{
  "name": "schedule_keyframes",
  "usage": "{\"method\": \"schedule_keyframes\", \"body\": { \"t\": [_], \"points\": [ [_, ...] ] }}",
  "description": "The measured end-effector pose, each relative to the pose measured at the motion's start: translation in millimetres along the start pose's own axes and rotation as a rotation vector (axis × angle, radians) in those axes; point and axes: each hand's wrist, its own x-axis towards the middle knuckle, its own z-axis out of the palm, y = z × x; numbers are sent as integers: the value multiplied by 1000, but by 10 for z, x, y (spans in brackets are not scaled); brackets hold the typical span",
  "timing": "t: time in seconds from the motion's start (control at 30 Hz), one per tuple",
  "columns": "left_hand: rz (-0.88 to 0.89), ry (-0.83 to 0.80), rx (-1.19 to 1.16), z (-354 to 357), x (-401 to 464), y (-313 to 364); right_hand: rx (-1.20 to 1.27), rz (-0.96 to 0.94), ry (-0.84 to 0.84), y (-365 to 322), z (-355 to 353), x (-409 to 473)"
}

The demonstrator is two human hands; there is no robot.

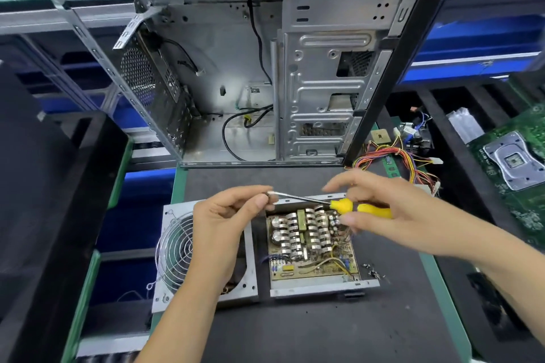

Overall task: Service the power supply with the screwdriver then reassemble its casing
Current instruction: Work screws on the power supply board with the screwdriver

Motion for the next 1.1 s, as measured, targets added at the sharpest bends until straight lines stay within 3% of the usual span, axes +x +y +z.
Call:
{"method": "schedule_keyframes", "body": {
  "t": [0.67,0.9,1.1],
  "points": [
    [8,-55,-94,-68,81,13,-204,-89,83,-151,-41,82],
    [101,-58,86,-83,88,53,-343,-112,140,-184,-52,101],
    [173,-108,241,-91,120,139,0,9,-43,-184,-71,128]
  ]
}}
